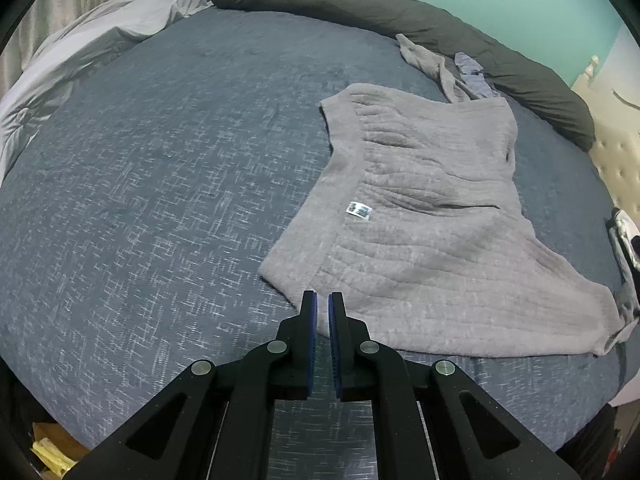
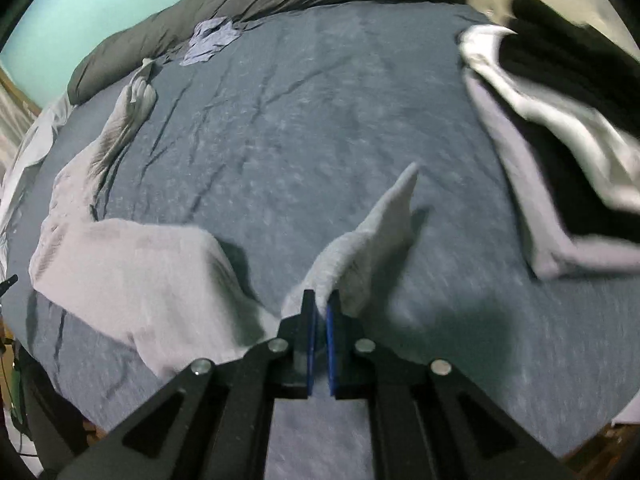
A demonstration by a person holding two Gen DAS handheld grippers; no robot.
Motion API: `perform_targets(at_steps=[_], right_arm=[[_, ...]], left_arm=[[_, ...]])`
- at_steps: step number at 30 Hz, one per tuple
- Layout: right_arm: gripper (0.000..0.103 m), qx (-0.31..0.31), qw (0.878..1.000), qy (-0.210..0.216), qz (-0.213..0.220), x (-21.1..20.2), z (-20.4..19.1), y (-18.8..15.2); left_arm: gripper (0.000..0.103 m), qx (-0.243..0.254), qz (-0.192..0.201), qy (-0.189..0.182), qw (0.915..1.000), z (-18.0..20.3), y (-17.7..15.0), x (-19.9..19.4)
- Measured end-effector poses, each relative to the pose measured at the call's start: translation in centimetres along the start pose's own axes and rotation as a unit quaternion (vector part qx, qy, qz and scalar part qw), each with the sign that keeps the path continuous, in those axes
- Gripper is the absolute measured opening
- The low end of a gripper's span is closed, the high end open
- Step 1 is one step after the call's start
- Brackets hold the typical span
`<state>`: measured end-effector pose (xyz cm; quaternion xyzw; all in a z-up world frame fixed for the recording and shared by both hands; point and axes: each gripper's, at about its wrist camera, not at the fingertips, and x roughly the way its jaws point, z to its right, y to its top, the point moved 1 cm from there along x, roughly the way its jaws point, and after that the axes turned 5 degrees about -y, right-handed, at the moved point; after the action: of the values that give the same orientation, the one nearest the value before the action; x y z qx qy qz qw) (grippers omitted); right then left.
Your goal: Fold clothes
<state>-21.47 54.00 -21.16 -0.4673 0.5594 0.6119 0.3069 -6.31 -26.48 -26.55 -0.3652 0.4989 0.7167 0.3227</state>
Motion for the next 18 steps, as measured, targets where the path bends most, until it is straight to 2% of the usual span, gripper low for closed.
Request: perform_targets(at_steps=[6,13,18], right_arm=[[0.004,0.018,1.000,0.001,-0.020,-0.3,2.9,-5.7],[0.005,0.036,0.998,0.010,-0.047,1.1,3.1,-8.7],[0.018,0.013,0.998,-0.010,-0.059,0.5,2.8,-9.8]], left_arm=[[0.007,0.013,0.002,-0.007,0.9999,1.9,0.3,-0.2],[0.007,0.033,0.007,-0.011,0.9994,4.1,0.8,-1.2],[0.007,0.043,0.006,-0.007,0.9990,4.8,0.8,-1.7]])
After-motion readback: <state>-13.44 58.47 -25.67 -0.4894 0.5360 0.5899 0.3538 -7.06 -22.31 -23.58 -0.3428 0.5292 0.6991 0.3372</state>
